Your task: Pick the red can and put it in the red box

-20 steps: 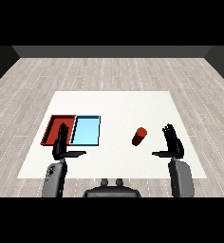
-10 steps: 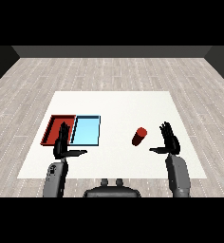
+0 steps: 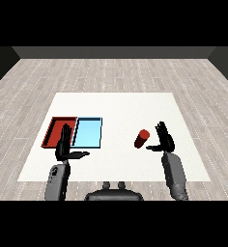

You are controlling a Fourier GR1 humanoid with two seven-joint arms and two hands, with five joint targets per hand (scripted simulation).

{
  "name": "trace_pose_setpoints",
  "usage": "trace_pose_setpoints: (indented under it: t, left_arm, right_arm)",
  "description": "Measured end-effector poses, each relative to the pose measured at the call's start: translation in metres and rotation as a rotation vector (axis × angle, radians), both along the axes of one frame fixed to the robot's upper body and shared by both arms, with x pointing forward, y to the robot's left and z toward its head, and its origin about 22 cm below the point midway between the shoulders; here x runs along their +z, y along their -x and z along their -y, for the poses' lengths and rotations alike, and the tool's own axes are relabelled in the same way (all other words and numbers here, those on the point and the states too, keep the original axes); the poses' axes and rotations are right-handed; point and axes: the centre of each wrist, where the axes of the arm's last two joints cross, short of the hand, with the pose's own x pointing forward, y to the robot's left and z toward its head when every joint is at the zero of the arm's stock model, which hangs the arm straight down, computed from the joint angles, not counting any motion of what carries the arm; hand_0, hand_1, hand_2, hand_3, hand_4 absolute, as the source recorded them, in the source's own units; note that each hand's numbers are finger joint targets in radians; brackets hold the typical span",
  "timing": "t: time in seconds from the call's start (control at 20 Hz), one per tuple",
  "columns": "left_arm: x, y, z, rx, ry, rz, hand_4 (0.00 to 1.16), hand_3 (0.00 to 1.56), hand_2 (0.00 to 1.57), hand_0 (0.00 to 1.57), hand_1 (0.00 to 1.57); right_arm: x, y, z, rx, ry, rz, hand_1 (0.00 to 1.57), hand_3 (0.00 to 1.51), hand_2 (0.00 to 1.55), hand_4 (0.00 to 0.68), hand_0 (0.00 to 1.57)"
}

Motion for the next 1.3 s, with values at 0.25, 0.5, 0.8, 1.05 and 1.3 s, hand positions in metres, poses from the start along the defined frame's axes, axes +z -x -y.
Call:
trace_pose_setpoints:
  t: [0.25,0.5,0.8,1.05,1.3]
  left_arm:
    - [-0.001,0.001,0.0,-0.004,0.012,0.003,0.0,0.0,0.0,0.0,0.0]
    - [0.003,0.0,-0.005,-0.007,0.014,0.001,0.0,0.0,0.0,0.0,0.0]
    - [0.003,0.0,-0.007,0.0,0.012,0.007,0.0,0.0,0.0,0.0,0.0]
    - [0.004,0.001,-0.007,0.0,0.017,0.008,0.0,0.0,0.0,0.0,0.0]
    - [0.002,-0.003,-0.007,0.0,0.025,0.003,0.0,0.0,0.0,0.0,0.0]
  right_arm:
    - [-0.012,-0.001,-0.007,0.002,-0.024,-0.011,0.0,0.0,0.0,0.0,0.0]
    - [-0.021,-0.004,-0.019,0.009,-0.053,-0.019,0.0,0.0,0.0,0.0,0.0]
    - [-0.033,-0.01,-0.026,0.006,-0.074,-0.037,0.0,0.0,0.0,0.0,0.0]
    - [-0.034,-0.02,-0.035,0.005,-0.078,-0.047,0.0,0.0,0.0,0.0,0.0]
    - [-0.042,-0.017,-0.033,0.013,-0.086,-0.054,0.0,0.0,0.0,0.0,0.0]
